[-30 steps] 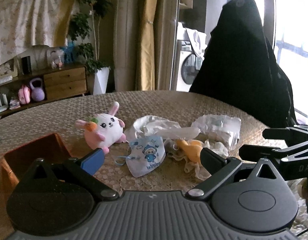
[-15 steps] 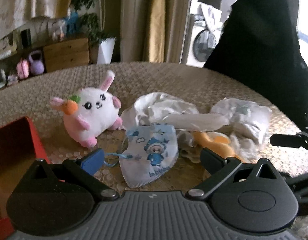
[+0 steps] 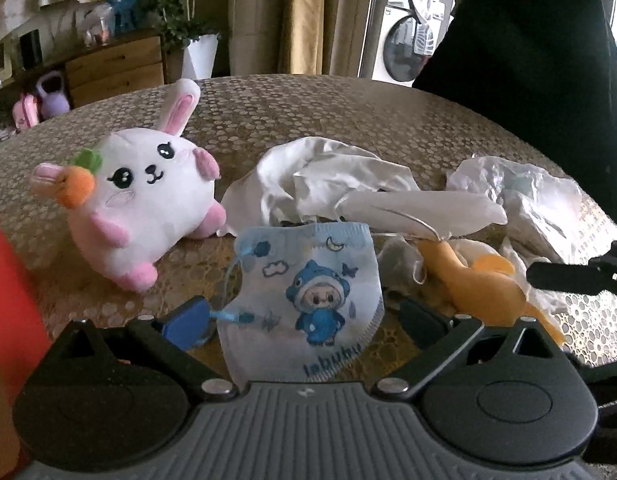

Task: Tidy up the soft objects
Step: 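Grasp the blue printed diaper with the left tool while the right tool grasps the yellow duck, then lift and carry the diaper and duck with both tools over the red box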

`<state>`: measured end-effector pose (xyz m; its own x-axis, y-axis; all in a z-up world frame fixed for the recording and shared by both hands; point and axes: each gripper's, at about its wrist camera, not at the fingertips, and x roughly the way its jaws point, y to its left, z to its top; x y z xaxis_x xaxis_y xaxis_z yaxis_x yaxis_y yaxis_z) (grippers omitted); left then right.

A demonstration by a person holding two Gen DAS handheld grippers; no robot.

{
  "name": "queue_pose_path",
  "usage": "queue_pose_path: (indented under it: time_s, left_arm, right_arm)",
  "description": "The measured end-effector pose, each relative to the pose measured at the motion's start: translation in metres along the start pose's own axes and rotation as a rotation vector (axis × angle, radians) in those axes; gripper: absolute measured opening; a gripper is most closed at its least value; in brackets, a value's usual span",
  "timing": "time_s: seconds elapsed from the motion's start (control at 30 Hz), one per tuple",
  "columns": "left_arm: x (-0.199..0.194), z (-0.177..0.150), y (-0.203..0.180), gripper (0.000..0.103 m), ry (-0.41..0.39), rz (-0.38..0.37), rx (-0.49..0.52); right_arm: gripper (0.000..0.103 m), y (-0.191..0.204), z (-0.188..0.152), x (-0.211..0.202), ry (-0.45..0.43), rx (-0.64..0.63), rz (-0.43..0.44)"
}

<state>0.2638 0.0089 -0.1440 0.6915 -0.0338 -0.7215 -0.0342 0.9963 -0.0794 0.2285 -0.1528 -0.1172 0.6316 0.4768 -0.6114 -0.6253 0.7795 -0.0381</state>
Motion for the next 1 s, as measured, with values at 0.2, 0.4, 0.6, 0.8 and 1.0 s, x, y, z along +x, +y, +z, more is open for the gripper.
queue_pose_path:
  time_s: [0.2,0.4,0.6,0.8,1.0]
  left_arm:
    - [0.011,0.002,0.001,0.102,0.025,-0.013,0.027]
    - [0.017,0.004,0.009,0.095,0.035,-0.03,-0.01]
    - [0.017,0.005,0.012,0.083,0.03,-0.023,-0.02]
    - [0.012,0.007,0.023,0.046,0.03,-0.003,-0.059]
    - [0.004,0.008,0.033,0.03,0.017,0.008,-0.098]
  right_arm:
    - [0.058,0.001,0.001,0.011,0.014,-0.004,-0.003]
    - [0.053,-0.005,0.002,0.019,0.025,0.029,-0.015]
    - [0.041,-0.01,0.001,0.023,0.038,0.08,-0.007]
    - [0.035,-0.011,0.004,0.02,0.029,0.1,-0.018]
    - [0.031,-0.009,0.004,0.011,0.019,0.116,-0.025]
